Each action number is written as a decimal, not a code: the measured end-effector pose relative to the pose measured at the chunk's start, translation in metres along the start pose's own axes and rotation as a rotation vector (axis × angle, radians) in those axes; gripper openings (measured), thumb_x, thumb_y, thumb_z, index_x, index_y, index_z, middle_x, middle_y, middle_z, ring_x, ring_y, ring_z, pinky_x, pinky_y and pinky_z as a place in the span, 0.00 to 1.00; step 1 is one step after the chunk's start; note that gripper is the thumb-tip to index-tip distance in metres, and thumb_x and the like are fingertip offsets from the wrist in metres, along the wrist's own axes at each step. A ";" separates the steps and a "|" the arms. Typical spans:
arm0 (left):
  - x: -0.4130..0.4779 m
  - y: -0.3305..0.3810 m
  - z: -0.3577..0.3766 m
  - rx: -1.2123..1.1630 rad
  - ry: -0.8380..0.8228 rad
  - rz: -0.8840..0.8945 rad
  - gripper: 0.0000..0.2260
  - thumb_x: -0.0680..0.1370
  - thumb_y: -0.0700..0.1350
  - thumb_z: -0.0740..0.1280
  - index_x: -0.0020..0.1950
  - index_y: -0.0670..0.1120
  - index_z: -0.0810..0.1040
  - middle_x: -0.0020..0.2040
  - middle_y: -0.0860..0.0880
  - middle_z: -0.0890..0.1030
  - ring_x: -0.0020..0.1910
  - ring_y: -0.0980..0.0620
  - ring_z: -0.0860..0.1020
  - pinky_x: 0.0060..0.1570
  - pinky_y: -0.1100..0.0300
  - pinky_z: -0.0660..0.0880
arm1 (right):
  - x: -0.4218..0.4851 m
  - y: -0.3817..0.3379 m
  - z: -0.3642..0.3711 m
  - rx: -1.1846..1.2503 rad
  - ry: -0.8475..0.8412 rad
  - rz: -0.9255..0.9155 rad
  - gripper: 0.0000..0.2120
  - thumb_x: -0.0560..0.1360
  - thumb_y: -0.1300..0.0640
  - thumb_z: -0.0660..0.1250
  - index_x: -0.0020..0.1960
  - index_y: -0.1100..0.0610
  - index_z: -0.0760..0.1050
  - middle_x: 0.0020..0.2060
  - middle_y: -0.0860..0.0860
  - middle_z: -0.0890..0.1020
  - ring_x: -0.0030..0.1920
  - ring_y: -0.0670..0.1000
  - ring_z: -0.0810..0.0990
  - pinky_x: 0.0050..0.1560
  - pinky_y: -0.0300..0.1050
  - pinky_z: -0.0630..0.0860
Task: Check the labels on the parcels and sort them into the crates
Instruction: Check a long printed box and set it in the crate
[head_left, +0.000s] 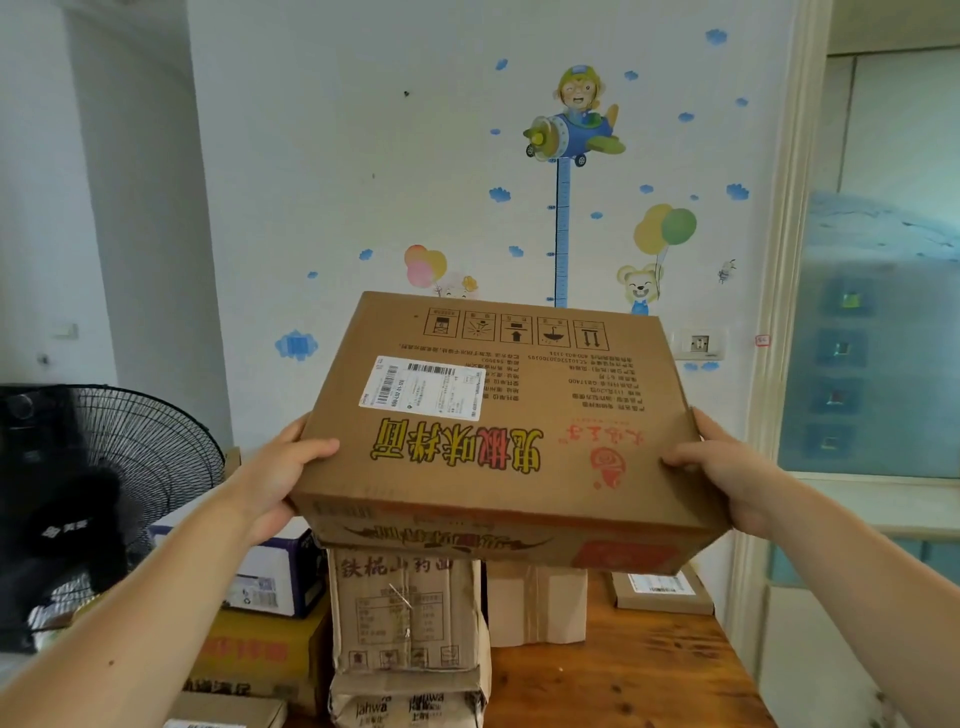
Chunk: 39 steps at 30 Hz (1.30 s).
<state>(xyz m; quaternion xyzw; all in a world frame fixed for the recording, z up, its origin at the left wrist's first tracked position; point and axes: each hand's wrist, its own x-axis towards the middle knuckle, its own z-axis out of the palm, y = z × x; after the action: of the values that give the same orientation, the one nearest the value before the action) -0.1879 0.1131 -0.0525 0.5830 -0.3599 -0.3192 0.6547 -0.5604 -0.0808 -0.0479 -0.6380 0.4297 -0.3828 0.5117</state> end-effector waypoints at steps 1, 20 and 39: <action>0.000 -0.001 -0.001 -0.011 0.010 0.004 0.17 0.82 0.40 0.61 0.69 0.53 0.70 0.58 0.43 0.82 0.54 0.43 0.79 0.52 0.48 0.74 | 0.000 0.000 0.001 -0.002 -0.003 -0.010 0.22 0.79 0.64 0.63 0.68 0.44 0.69 0.53 0.54 0.81 0.51 0.58 0.81 0.42 0.51 0.78; -0.006 -0.003 0.010 0.112 0.046 0.196 0.12 0.78 0.39 0.67 0.60 0.51 0.74 0.56 0.46 0.81 0.55 0.49 0.78 0.49 0.57 0.73 | 0.004 -0.004 0.010 0.208 0.131 -0.213 0.09 0.76 0.55 0.71 0.54 0.49 0.76 0.52 0.52 0.82 0.52 0.53 0.81 0.48 0.48 0.76; 0.003 -0.004 -0.003 0.175 0.084 0.134 0.16 0.85 0.53 0.54 0.70 0.52 0.71 0.59 0.49 0.81 0.60 0.48 0.77 0.64 0.48 0.71 | -0.005 0.002 0.006 0.054 0.081 -0.203 0.15 0.80 0.65 0.62 0.60 0.48 0.74 0.51 0.52 0.83 0.50 0.55 0.82 0.45 0.52 0.79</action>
<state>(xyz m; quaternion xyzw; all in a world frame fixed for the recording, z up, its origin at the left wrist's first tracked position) -0.1835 0.1122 -0.0562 0.6256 -0.3969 -0.2173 0.6355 -0.5574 -0.0743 -0.0516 -0.6480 0.3727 -0.4698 0.4695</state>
